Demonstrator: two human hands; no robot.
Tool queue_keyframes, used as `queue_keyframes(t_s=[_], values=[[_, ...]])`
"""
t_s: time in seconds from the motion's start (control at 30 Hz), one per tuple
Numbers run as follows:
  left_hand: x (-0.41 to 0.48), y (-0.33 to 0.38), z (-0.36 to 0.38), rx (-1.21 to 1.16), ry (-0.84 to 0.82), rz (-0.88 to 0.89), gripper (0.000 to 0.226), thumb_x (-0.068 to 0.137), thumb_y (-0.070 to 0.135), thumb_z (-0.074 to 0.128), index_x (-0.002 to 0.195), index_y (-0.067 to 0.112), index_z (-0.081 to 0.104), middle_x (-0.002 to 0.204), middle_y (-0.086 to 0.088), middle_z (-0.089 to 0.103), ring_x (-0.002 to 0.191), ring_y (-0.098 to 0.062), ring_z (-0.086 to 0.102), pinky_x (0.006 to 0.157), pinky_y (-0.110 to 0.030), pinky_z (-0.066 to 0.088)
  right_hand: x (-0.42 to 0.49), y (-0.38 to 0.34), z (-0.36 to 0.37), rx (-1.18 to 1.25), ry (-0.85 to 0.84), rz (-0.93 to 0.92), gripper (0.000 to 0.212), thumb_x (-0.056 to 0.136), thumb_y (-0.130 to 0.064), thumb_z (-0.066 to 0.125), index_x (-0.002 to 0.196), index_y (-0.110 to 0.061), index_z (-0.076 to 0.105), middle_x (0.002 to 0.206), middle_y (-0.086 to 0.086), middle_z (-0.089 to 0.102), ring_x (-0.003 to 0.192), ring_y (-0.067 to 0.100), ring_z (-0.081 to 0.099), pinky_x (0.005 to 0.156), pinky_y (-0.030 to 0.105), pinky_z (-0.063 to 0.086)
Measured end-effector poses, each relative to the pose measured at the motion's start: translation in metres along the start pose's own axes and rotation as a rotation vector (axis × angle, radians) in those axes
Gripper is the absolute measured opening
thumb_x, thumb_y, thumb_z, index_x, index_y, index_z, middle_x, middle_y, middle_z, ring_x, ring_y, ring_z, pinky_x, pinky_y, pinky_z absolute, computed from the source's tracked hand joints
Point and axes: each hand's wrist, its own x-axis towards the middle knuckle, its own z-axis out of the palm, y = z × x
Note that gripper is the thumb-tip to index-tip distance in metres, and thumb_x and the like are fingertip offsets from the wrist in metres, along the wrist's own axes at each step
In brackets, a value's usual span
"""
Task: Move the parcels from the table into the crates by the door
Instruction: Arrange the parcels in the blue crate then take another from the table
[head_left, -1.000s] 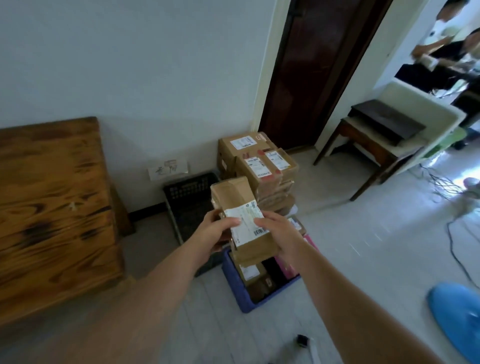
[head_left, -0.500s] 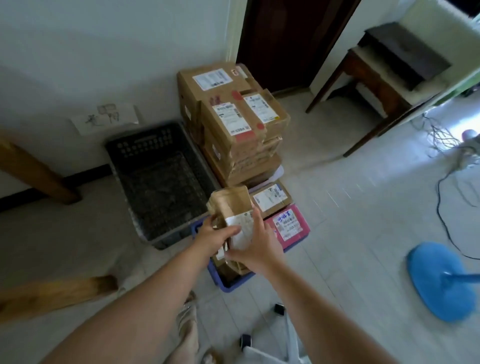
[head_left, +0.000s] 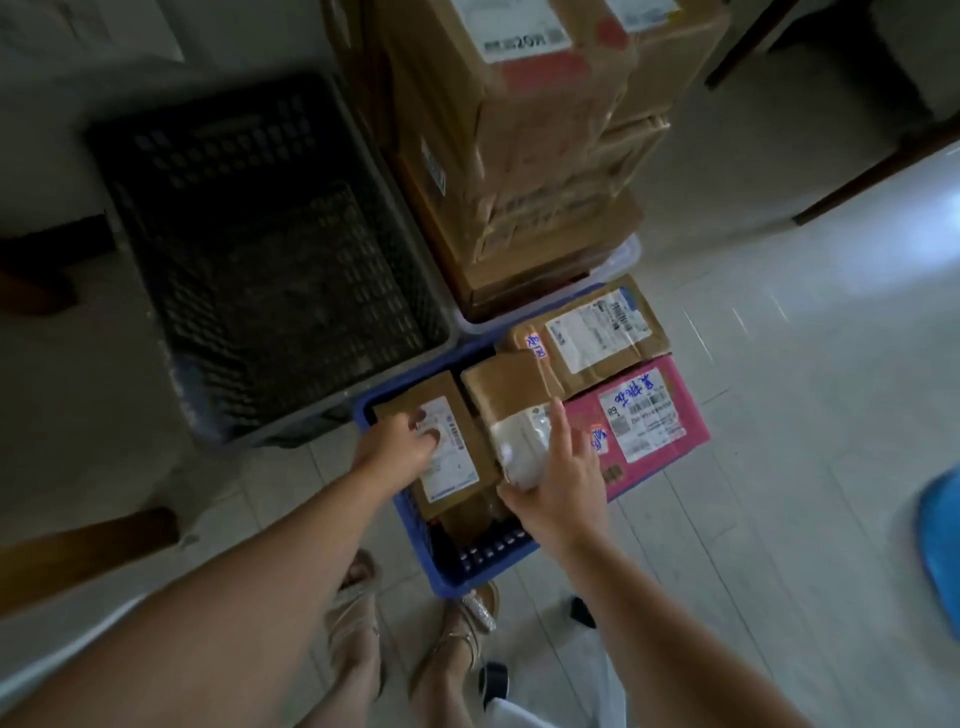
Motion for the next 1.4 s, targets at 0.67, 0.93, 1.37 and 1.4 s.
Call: queue_keyframes(t_s=[0.67,0.93,1.37,1.4], values=[[0.072,-0.026,0.028,0.522,0.111,0.326,0.052,0.088,0.026,0.056,0.137,0.017,0.042,0.14,-0.006,0.043,0.128,-0.026,0.038,0.099,-0.035,0.037,0.061,0.005,0.065,-0.211,-0.031,-0.097,0.065,0.093,-0.042,0.049,0.15,-0.024,0.023,0.152,0.023,0.015,0.139,0.036,0.016,0.115,0.043,0.012],[0.067,-0.023,0.043,0.806,-0.139,0.325,0.072,0.09,0.034,0.054,0.15,0.026,0.014,0.157,-0.009,0.01,0.141,-0.032,0.015,0.111,-0.04,0.024,0.045,0.004,0.076,-0.305,0.026,-0.122,0.066,0.091,-0.035,0.056,0.149,-0.018,0.029,0.149,0.026,0.022,0.136,0.041,0.023,0.113,0.048,0.016],[0.073,-0.035,0.032,0.887,-0.144,0.397,0.065,0.089,0.026,0.053,0.148,0.022,0.024,0.157,-0.008,0.012,0.141,-0.028,0.018,0.109,-0.039,0.028,0.094,0.011,0.112,-0.248,-0.156,0.008,0.068,0.094,-0.041,0.05,0.151,-0.027,0.014,0.154,0.022,0.001,0.144,0.038,0.004,0.116,0.048,0.021],[0.07,-0.031,0.032,0.859,-0.085,0.417,0.06,0.089,0.027,0.052,0.145,0.018,0.031,0.153,-0.01,0.023,0.135,-0.029,0.027,0.106,-0.04,0.032,0.094,0.012,0.113,-0.242,-0.156,0.008,0.069,0.094,-0.043,0.049,0.151,-0.028,0.013,0.155,0.021,-0.001,0.144,0.037,0.002,0.116,0.048,0.02]])
